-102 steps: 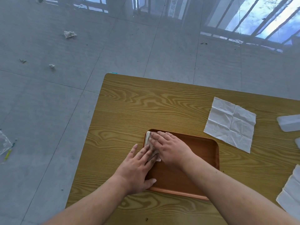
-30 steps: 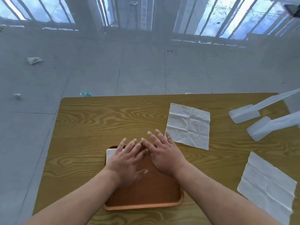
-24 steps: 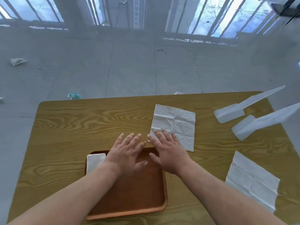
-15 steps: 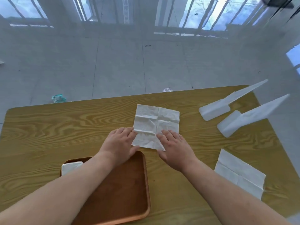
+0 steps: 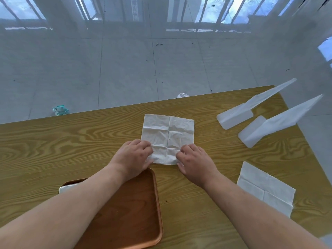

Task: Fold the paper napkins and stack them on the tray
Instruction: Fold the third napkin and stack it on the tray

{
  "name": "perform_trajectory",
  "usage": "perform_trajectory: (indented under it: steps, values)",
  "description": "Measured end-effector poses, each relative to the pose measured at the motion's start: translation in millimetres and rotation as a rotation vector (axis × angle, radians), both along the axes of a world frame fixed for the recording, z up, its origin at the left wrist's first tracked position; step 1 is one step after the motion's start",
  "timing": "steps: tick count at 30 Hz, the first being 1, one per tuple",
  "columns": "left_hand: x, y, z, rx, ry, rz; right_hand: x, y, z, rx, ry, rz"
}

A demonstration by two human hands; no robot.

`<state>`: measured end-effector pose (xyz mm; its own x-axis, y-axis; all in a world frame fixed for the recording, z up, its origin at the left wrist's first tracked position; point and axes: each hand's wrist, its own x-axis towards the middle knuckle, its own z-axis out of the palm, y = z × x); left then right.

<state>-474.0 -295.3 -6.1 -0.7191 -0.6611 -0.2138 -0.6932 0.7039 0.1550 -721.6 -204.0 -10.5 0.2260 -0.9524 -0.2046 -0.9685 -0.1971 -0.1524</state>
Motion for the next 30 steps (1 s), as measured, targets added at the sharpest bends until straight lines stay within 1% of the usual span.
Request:
perform_trajectory:
  steps: [8,12,20,27,30]
  values:
    - [0.9,3.0,-2.0,0.013,0.017,0.030,5.6,-3.0,0.9,-0.044,-0.031,-0.057]
    - [1.4,6.7,-0.2,0.003,0.014,0.031,7.1,-0.3,4.4,-0.058,-0.098,-0.098]
    - [-3.8,7.0,4.4,0.029,0.006,0.009,9.7,2.7,13.5,-0.036,-0.200,-0.105]
    - [-6.4,7.1,9.8,0.030,0.002,0.033,4.1,7.4,13.3,-0.024,-0.186,-0.115]
    - [-6.1,9.5,10.1,0.020,0.004,0.079,1.0,10.8,10.8,-0.007,-0.164,-0.115]
